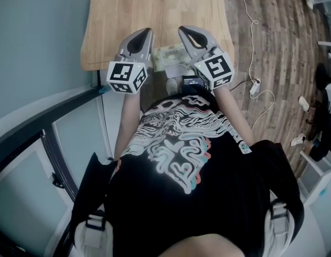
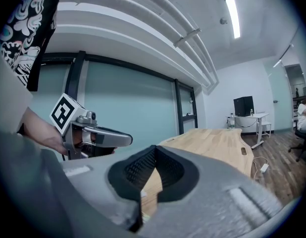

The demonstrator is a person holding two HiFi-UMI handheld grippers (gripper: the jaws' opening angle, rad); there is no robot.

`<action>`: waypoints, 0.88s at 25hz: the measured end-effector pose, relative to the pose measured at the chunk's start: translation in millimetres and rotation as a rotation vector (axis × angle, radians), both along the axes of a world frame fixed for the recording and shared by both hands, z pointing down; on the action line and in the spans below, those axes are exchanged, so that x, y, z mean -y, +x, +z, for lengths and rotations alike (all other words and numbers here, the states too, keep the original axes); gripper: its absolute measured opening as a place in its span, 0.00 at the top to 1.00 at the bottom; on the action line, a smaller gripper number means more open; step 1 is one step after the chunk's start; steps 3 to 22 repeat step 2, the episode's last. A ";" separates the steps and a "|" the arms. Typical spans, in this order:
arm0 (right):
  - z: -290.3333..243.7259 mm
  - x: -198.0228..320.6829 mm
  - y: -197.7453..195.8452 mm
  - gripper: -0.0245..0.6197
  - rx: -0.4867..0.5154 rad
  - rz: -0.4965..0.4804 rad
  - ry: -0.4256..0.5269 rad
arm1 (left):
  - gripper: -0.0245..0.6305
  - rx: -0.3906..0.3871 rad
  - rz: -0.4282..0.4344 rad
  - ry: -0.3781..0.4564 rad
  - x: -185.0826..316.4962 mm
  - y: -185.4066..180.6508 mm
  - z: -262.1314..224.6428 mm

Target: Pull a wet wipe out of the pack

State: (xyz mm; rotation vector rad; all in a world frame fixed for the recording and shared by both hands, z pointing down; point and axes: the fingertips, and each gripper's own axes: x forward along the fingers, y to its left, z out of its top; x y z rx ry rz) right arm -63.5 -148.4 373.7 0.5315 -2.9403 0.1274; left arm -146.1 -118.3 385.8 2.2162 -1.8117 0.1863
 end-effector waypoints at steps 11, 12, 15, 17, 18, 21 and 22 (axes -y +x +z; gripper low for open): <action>0.1 0.9 3.2 0.96 0.001 0.002 -0.002 | 0.98 0.002 0.000 -0.002 0.3 2.4 0.3; 0.1 0.9 3.2 0.96 0.001 0.002 -0.002 | 0.98 0.002 0.000 -0.002 0.3 2.4 0.3; 0.1 0.9 3.2 0.96 0.001 0.002 -0.002 | 0.98 0.002 0.000 -0.002 0.3 2.4 0.3; 0.1 0.9 3.2 0.96 0.001 0.002 -0.002 | 0.98 0.002 0.000 -0.002 0.3 2.4 0.3; 0.1 0.9 3.2 0.96 0.001 0.002 -0.002 | 0.98 0.002 0.000 -0.002 0.3 2.4 0.3; 0.1 0.9 3.2 0.96 0.001 0.002 -0.002 | 0.98 0.002 0.000 -0.002 0.3 2.4 0.3; 0.1 0.9 3.2 0.96 0.001 0.002 -0.002 | 0.98 0.002 0.000 -0.002 0.3 2.4 0.3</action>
